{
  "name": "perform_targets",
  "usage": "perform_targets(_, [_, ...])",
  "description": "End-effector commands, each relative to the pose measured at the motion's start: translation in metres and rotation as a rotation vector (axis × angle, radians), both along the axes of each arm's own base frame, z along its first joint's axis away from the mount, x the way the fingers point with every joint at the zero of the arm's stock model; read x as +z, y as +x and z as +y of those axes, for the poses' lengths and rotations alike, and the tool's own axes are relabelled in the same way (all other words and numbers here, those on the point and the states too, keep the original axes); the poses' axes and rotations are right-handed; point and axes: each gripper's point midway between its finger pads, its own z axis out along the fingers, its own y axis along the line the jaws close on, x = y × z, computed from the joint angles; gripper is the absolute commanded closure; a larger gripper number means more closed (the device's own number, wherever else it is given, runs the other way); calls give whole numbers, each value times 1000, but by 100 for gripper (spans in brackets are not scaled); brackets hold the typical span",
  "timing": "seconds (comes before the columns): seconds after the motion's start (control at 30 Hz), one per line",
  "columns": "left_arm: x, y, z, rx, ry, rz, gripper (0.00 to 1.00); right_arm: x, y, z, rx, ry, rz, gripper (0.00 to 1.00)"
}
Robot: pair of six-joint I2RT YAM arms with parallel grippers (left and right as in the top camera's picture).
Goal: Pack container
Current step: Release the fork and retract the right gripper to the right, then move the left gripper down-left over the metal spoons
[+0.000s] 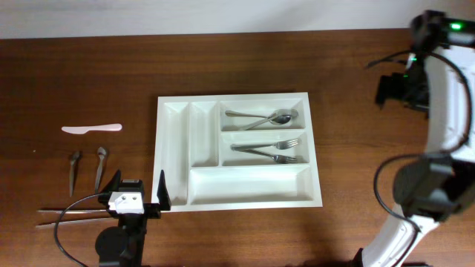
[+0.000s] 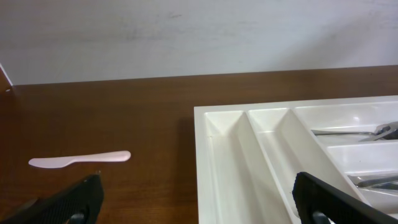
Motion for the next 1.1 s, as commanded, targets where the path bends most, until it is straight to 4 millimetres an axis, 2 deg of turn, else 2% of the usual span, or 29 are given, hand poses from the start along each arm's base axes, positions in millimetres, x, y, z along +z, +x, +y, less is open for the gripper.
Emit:
perform_targets(0.0, [-2,0,2,9,16,-2,1,51,-26,6,64,22,-134,1])
perform_targets(0.1, [-2,0,2,9,16,-2,1,79,-51,7,152,-20,-197,1])
perform_targets(0.23, [-2,0,2,9,16,-2,1,76,-64,-1,195,-36,-175,1])
perform_targets(0.37, [-2,0,2,9,16,-2,1,43,-75,-14,213,-8,-83,1])
perform_targets(0.47, [-2,0,2,9,16,-2,1,1,-89,-29,248,32,11,1])
perform_targets(0.53, [-2,0,2,9,16,-2,1,-29,-102,-47,241,28,68,1])
perform_targets(0.67, [-2,0,2,9,16,-2,1,-60,-98,-77,141,-22,18,1])
perform_targets(0.77, [-2,0,2,9,16,-2,1,-67,-92,-92,5,-49,-54,1])
perform_targets(0.9, [-2,0,2,9,16,-2,1,-66,-87,-109,-114,-82,-125,1])
perform_targets(1.07, [-2,0,2,9,16,-2,1,-65,-85,-115,-149,-77,-154,1])
